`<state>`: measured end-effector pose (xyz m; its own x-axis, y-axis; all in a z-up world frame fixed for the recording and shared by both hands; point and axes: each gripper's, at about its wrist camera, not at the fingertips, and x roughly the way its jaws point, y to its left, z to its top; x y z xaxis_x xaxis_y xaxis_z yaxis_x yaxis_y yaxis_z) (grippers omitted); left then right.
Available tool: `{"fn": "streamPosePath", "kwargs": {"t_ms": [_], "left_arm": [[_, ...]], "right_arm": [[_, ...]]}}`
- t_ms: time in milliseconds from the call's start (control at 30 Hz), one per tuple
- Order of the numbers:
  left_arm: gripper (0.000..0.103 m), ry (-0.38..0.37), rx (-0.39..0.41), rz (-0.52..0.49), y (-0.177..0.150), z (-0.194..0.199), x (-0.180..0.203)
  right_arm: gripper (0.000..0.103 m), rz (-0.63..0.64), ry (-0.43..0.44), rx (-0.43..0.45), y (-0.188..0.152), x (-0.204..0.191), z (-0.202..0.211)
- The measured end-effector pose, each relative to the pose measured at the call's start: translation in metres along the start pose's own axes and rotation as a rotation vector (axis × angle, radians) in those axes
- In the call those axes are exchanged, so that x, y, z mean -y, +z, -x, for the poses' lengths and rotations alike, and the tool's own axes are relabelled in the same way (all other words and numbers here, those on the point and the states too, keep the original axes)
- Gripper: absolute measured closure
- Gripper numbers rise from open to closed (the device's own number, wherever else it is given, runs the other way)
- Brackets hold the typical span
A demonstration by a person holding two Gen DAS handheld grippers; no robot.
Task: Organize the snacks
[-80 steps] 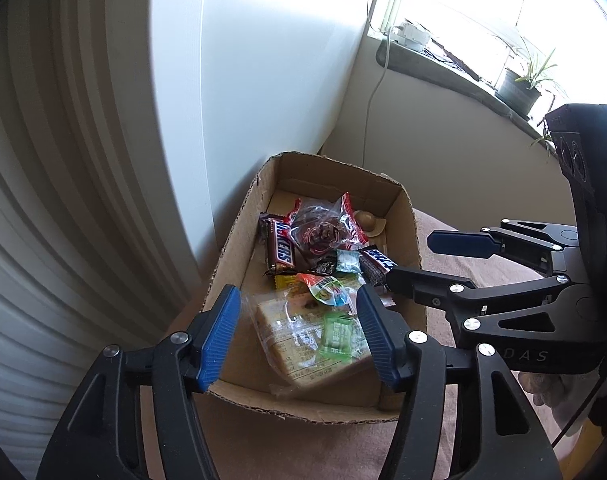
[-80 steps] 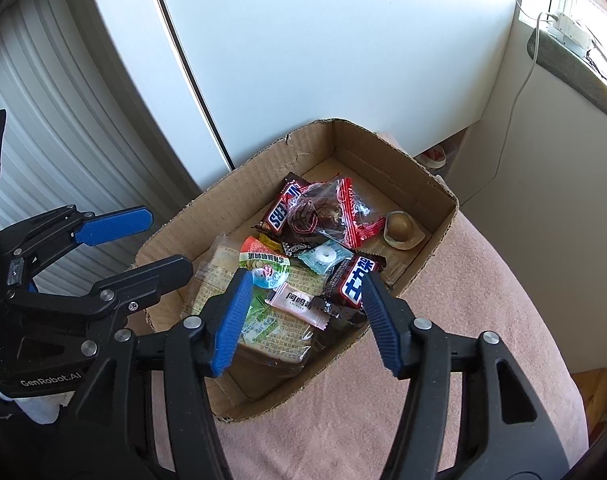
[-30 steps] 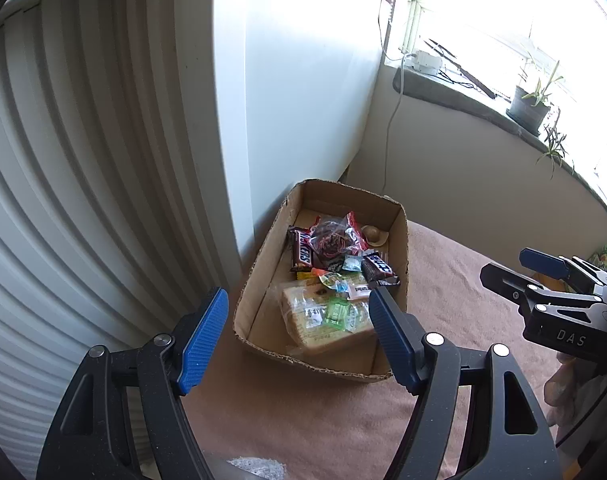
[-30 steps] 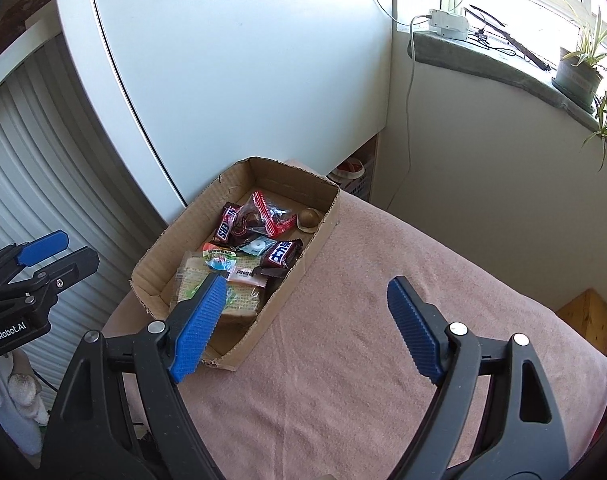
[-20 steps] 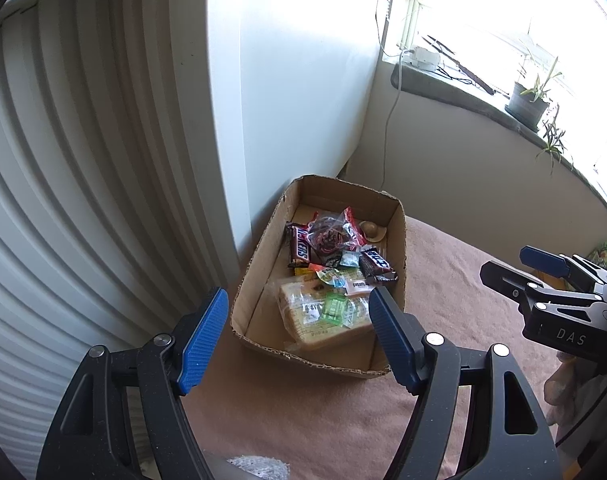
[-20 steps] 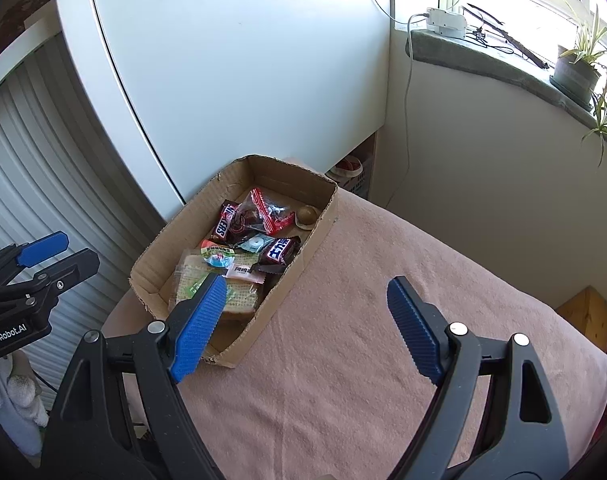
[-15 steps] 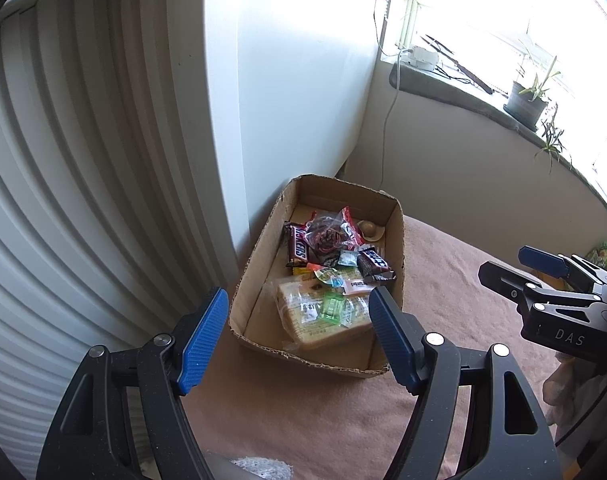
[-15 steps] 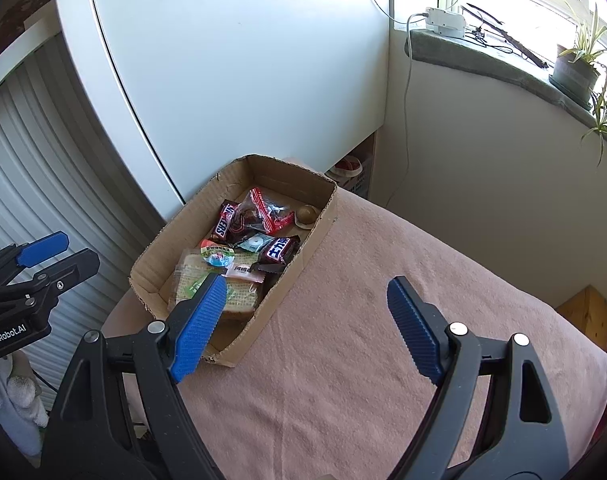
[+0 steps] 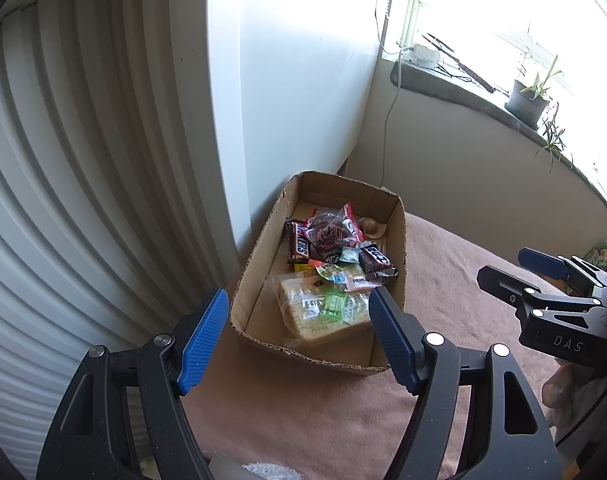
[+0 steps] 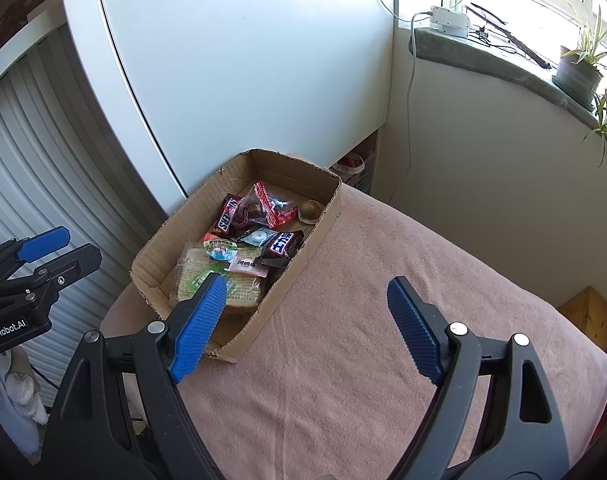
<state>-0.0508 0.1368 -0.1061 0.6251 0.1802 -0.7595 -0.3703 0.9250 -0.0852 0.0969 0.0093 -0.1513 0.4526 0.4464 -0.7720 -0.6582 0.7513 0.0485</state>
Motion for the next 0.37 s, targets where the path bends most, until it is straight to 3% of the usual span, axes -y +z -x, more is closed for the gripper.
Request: {"fn": "streamPosePath", "kwargs": {"t_ms": [367], "left_arm": [[0.030,0.002,-0.002,-0.001,-0.0025,-0.0019,-0.0009]], "right_arm": [[0.018,-0.006,0.002,-0.007,-0.0061,0.0025,-0.0006]]}}
